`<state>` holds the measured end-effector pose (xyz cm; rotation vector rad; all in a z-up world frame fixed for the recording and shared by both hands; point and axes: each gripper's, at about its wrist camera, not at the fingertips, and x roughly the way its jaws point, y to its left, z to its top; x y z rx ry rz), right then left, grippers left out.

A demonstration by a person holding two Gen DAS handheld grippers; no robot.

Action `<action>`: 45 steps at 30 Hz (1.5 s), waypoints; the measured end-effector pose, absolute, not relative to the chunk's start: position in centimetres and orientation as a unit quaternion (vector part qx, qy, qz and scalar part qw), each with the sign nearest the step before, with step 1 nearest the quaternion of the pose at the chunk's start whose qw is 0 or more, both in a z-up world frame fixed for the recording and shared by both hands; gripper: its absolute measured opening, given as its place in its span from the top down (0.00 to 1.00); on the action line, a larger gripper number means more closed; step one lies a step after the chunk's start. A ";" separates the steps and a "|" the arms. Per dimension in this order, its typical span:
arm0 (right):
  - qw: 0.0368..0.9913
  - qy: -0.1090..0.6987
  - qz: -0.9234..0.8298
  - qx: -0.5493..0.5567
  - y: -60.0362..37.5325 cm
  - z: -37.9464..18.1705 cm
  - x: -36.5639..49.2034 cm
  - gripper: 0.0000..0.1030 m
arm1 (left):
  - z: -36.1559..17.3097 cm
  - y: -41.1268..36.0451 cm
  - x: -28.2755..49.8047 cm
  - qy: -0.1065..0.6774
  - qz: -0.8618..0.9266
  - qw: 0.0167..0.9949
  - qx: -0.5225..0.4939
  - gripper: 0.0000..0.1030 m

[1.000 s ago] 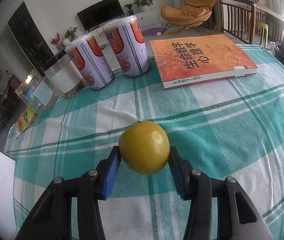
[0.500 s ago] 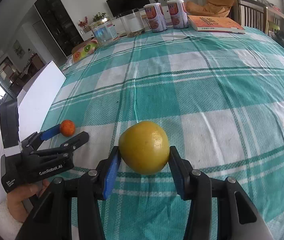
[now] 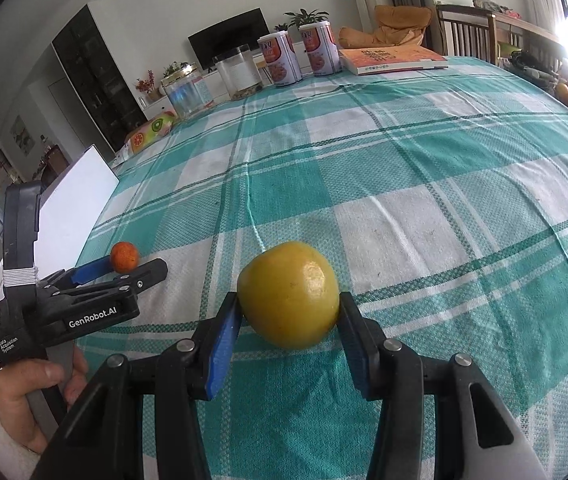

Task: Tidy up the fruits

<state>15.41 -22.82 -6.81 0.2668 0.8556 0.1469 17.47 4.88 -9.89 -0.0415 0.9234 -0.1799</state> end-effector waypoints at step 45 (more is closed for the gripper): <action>0.748 0.477 0.427 -0.173 16.4 2.0 9.1 0.52 | -0.5 30.0 2.9 0.438 0.175 0.879 -0.067 0.26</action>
